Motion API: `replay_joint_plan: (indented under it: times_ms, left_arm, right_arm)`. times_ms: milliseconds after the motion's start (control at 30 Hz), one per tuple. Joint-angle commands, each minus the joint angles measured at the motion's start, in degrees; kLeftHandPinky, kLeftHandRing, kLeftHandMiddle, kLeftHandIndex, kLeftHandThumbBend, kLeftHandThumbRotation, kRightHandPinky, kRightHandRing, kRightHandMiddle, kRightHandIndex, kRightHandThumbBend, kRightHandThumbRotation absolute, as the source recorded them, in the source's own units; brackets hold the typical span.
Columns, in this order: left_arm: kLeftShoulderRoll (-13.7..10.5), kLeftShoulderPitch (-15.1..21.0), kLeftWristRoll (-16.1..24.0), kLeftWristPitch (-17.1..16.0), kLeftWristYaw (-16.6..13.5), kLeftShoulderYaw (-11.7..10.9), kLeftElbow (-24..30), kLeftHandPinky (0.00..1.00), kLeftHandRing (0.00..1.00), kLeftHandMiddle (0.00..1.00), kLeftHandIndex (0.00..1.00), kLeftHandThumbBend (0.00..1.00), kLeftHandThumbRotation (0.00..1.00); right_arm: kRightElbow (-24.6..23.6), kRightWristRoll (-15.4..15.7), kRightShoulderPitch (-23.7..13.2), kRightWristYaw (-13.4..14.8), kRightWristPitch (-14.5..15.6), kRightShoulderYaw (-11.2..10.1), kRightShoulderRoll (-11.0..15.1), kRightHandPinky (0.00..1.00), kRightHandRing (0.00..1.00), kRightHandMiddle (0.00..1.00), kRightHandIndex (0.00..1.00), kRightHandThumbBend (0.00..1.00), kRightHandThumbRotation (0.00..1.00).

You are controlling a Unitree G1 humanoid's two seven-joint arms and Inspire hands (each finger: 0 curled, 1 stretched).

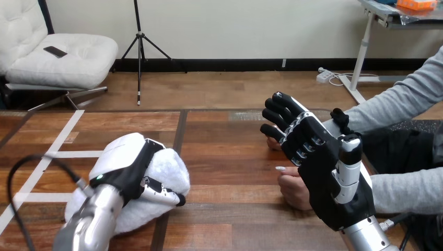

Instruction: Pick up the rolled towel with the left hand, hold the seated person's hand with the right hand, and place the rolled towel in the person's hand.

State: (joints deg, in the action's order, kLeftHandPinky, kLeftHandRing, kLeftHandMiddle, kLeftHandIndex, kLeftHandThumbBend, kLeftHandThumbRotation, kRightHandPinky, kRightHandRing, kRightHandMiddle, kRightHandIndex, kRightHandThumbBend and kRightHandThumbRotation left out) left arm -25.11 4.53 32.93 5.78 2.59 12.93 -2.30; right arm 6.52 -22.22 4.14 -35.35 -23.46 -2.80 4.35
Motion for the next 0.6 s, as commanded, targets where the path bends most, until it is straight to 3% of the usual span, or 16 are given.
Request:
replay_joint_plan:
  times_ms: [0,267,567]
  left_arm:
    - [3.8,-2.9,-5.8,-7.9,-7.9,-7.5,12.6,0.28,0.33,0.41,0.44,0.65,0.0]
    - [7.2,-7.3,-11.2,-14.7,-11.5,-9.5,14.4,0.3,0.34,0.41,0.43,0.64,0.0]
    - [9.7,-10.6,-14.4,-18.4,-12.9,-11.2,16.5,0.29,0.34,0.4,0.43,0.62,0.0]
  right_arm:
    - [1.3,0.2,-3.9,0.4,-1.8,-1.1,0.3,0.91,0.93,0.92,0.89,0.87,1.0]
    - [2.8,1.1,-4.5,0.3,-2.7,-1.5,1.0,0.91,0.93,0.91,0.89,0.86,1.0]
    - [4.6,1.8,-5.3,0.1,-3.5,-1.8,1.9,0.92,0.93,0.91,0.89,0.87,1.0]
